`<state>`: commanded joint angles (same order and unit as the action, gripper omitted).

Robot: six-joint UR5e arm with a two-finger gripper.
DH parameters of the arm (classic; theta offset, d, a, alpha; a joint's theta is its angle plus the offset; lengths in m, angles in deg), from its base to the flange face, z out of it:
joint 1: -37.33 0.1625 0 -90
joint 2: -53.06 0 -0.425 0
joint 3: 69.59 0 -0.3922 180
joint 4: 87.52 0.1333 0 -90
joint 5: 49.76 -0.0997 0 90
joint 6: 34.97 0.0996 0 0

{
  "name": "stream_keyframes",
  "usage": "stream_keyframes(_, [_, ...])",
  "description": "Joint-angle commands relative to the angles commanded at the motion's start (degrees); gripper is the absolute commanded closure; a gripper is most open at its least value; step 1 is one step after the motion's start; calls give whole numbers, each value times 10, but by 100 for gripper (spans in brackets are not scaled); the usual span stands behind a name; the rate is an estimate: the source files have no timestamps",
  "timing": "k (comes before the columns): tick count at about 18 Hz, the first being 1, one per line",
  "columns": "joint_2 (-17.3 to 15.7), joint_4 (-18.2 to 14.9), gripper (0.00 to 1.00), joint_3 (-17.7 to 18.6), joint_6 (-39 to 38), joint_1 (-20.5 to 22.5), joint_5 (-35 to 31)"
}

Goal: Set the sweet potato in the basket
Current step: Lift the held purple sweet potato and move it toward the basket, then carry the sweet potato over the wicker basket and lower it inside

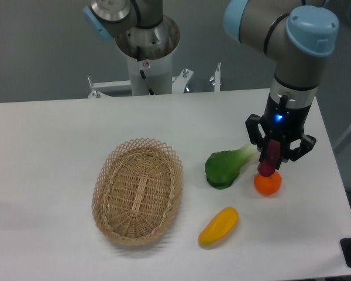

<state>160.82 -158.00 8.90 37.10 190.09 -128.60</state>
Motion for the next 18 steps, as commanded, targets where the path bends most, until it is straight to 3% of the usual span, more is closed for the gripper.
stream_keyframes(3, [-10,-9,81,11,-3,-3,0])
stream_keyframes(7, [-35,-9,78,57,-7,-11,-3])
stream_keyframes(9, [-47,-8,81,78,-21,-18,-4])
stream_keyframes(13, [-61,3,81,119,-86,-66,-5])
stream_keyframes(15, [-64,17,81,146,-117,-93,-5])
stream_keyframes(18, [-61,64,81,173,-212,-127,-5])
